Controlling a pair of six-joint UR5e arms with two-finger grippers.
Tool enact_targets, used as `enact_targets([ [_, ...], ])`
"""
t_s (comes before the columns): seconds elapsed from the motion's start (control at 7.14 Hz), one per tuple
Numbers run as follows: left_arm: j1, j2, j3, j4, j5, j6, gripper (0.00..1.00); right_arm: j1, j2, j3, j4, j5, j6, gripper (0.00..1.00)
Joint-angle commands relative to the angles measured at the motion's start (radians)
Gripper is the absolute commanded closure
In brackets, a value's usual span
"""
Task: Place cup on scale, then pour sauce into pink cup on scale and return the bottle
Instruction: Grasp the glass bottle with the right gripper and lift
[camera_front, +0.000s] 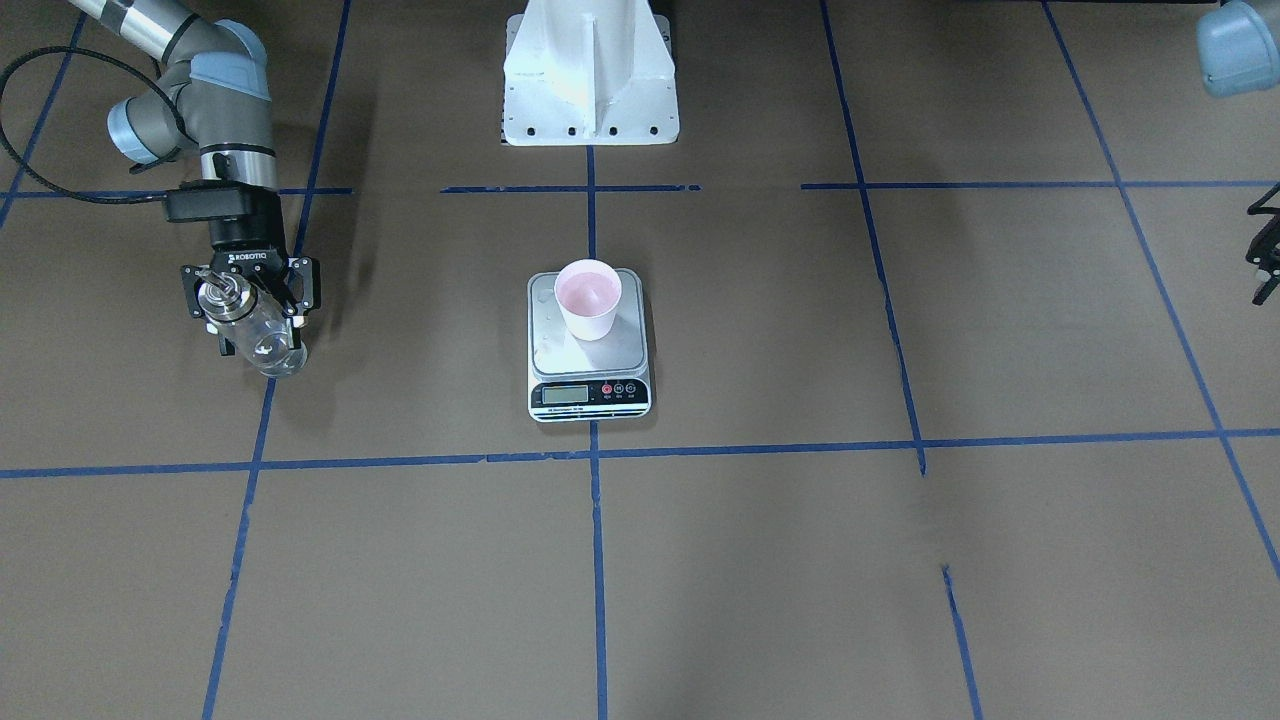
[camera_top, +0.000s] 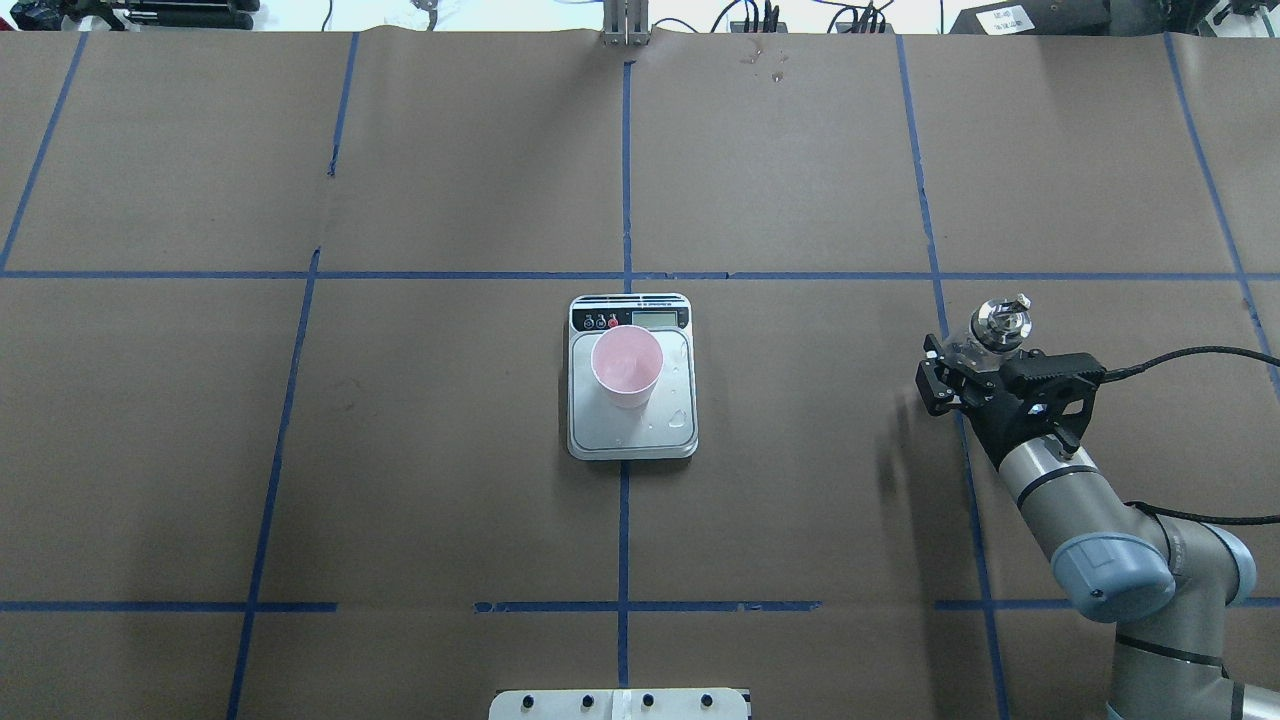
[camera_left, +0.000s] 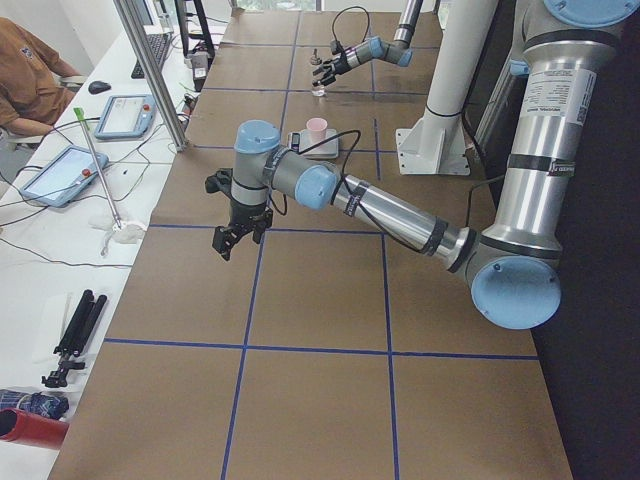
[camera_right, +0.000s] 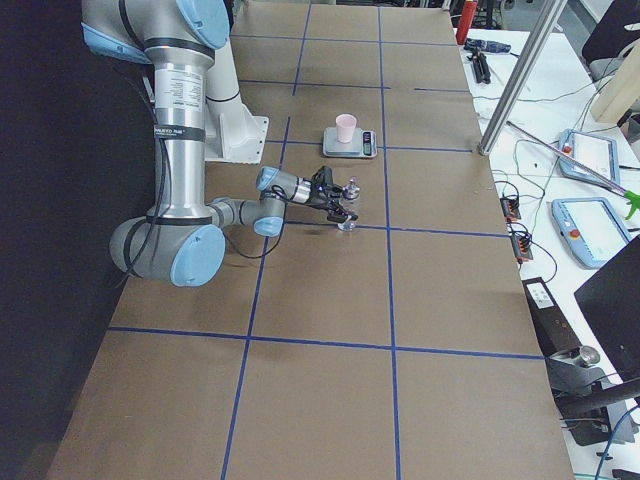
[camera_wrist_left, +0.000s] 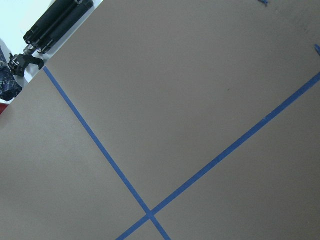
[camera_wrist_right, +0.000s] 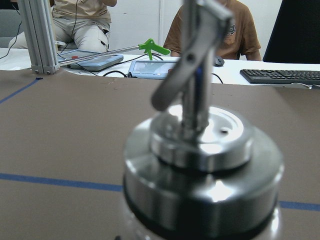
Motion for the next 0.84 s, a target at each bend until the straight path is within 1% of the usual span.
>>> enact_targets([
  [0.0, 0.0, -0.002, -0.003, 0.001, -0.001, -0.001, 0.0, 0.024, 0.003, 0.02, 0.003, 0.039, -0.036, 1.0],
  [0.14, 0.0, -0.001, -0.003, 0.001, -0.002, -0.001, 0.0, 0.047, 0.004, 0.08, -0.003, 0.081, -0.069, 1.0],
  [0.28, -0.002, -0.001, -0.005, 0.001, -0.002, -0.001, 0.0, 0.055, 0.004, 0.097, -0.011, 0.078, -0.102, 1.0],
  [0.42, -0.003, -0.001, -0.007, 0.001, -0.004, 0.0, 0.0, 0.058, 0.031, 0.113, -0.015, 0.061, -0.157, 1.0],
  [0.7, -0.005, 0.002, -0.005, 0.002, -0.005, 0.0, 0.0, 0.077, 0.05, 0.132, -0.02, 0.063, -0.263, 1.0],
])
